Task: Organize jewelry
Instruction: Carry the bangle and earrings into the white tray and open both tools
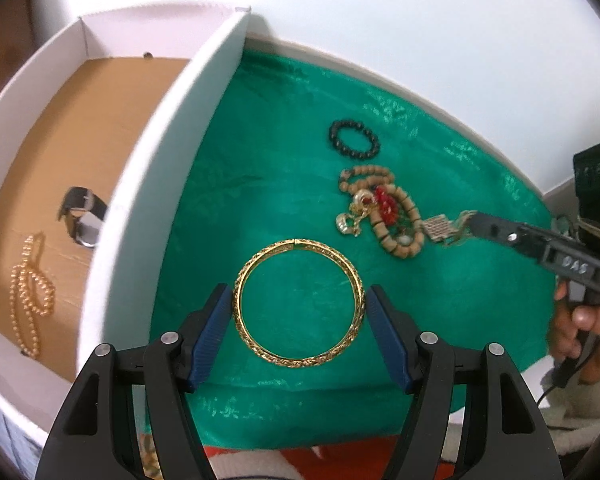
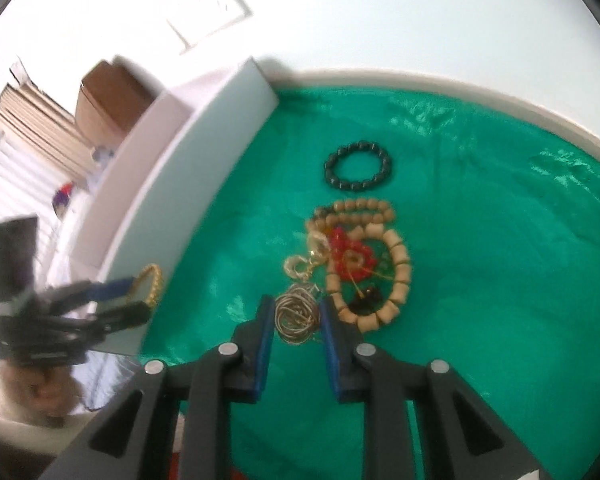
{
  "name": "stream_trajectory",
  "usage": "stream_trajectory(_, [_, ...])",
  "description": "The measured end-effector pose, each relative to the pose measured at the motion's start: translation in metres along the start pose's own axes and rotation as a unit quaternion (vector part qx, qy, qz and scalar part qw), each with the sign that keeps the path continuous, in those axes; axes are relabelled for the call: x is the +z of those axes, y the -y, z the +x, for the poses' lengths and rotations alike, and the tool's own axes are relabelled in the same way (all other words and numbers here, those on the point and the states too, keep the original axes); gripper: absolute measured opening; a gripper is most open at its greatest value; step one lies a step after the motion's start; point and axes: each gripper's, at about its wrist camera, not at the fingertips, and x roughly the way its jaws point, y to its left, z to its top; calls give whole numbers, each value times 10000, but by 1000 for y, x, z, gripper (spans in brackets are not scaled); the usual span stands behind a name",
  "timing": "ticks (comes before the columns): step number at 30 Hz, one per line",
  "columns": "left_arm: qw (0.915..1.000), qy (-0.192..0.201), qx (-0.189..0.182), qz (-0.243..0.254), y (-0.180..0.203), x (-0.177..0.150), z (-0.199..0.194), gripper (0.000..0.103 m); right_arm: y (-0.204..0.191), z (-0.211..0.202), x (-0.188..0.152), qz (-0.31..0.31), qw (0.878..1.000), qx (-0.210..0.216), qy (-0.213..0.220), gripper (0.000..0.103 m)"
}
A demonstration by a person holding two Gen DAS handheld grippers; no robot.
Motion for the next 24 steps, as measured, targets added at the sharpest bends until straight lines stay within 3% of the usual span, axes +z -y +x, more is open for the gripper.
stream_trajectory(7, [9985, 472, -55, -255, -5, -3, -68, 70, -40, -47, 25, -373, 9980, 263, 441, 23])
stream_trajectory(12, [9936, 910, 208, -636, -29, -13, -120, 70, -86, -58, 46, -870, 9922, 623, 634, 23])
stream_trajectory(17, [9847, 1148, 713, -1102, -72, -24, -143, 70, -146, -40, 74, -1482, 9814, 1033, 654, 23])
stream_trajectory(24, [9758, 1033, 1082, -1595, -128, -31, -117, 70, -222, 25, 106, -2208, 9662, 1243, 462, 23])
